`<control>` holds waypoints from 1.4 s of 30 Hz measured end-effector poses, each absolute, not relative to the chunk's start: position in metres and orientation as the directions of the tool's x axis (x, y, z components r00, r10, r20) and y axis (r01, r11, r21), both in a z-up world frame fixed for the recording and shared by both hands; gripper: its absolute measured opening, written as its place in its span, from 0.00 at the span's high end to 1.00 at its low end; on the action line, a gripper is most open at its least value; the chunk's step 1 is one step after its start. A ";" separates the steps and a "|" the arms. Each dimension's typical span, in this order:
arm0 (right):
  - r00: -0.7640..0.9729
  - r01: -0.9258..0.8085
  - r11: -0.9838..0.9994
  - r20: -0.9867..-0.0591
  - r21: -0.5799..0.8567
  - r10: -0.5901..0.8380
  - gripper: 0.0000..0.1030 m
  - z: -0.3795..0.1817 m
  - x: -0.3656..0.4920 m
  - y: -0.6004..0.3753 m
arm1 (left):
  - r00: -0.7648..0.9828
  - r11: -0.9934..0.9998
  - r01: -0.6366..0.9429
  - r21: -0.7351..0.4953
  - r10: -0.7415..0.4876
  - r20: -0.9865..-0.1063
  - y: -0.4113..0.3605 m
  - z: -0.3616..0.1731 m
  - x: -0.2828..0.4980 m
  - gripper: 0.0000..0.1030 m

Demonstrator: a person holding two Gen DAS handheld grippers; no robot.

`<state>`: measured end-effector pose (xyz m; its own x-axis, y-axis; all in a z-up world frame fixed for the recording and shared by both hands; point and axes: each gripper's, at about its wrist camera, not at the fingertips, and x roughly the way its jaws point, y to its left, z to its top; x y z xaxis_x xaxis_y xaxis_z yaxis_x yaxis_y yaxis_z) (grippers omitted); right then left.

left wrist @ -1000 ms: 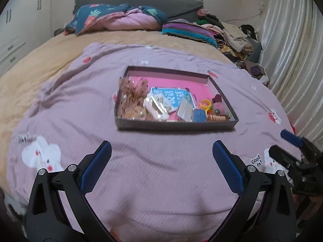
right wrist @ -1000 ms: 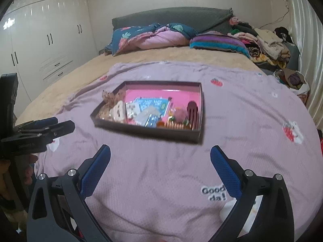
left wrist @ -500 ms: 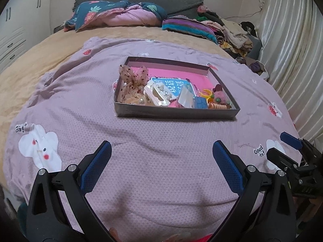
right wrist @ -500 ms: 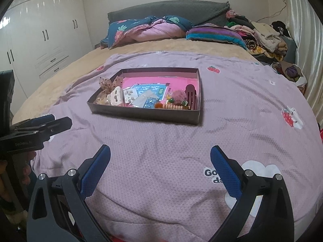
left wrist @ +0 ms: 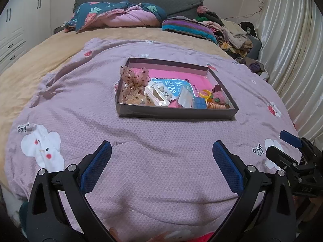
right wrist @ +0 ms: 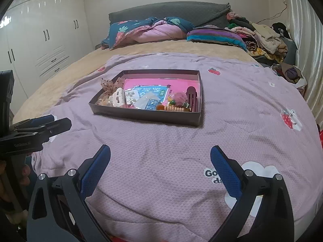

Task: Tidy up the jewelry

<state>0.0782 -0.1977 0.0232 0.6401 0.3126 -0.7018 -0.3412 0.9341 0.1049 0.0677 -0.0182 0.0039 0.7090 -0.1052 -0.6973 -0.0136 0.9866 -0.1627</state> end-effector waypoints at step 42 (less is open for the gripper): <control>0.648 -0.337 0.936 -0.696 0.100 0.308 0.04 0.027 0.074 -0.200 | 0.707 0.988 -0.024 -0.149 -0.089 -0.702 -0.015 0.007 0.064 0.09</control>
